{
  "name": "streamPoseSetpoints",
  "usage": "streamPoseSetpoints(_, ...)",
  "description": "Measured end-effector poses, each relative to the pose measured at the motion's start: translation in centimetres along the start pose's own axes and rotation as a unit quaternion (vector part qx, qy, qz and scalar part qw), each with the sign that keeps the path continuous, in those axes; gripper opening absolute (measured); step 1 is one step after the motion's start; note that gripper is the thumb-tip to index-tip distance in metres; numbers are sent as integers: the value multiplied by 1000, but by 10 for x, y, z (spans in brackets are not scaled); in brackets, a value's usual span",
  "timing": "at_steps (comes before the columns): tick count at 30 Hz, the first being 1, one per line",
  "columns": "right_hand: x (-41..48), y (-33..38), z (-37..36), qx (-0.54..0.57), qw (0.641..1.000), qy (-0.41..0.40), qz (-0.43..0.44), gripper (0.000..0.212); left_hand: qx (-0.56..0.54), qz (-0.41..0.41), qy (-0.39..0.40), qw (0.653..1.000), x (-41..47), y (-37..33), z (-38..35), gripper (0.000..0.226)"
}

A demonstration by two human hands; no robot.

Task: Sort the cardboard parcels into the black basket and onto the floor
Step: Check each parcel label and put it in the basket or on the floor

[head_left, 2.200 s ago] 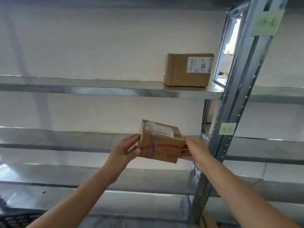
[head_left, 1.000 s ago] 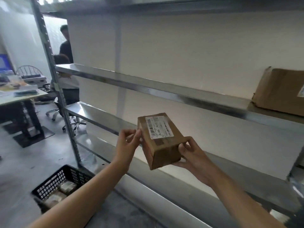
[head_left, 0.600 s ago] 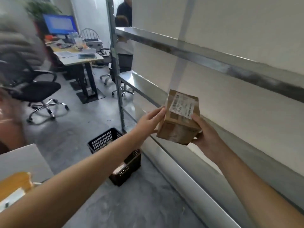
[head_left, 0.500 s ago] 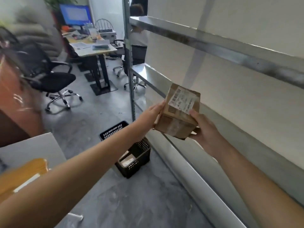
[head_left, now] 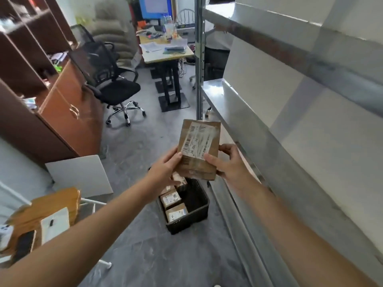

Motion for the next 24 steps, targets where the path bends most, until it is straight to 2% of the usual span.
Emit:
streamPoseSetpoints(4, 43, 1, -2, 9, 998, 57, -25, 52, -9, 13, -70, 997, 28, -2, 5, 35)
streamPoseSetpoints(7, 72, 0, -9, 6, 995, 98, -25, 51, -1, 10, -84, 996, 45, -3, 16, 40)
streamPoseSetpoints(10, 101, 0, -18, 7, 990, 136, -33, 50, -17, 3, -90, 996, 67, -6, 25, 33)
streamPoseSetpoints(12, 120, -2, -24, 10, 987, 156, -41, 53, -37, 4, -95, 995, 84, -3, 32, 31)
streamPoseSetpoints(16, 162, -14, -36, -46, 981, 181, -52, 69, -67, 34, -111, 991, 129, 18, 55, 44)
streamPoseSetpoints(20, 216, -46, -44, -103, 975, 178, -88, 77, -80, 82, -89, 989, 185, 46, 78, 44)
streamPoseSetpoints(24, 269, -95, -51, -110, 974, 129, -148, 69, -77, 136, -67, 985, 243, 81, 106, 43)
Point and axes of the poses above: each hand's wrist, its own x-axis towards the middle knuckle, its own z-axis out of the back of the hand, y = z × x, the point moved 5 cm from there along x, towards the middle knuckle, and after that the axes turned 3 degrees about y, right-handed, at the moved point
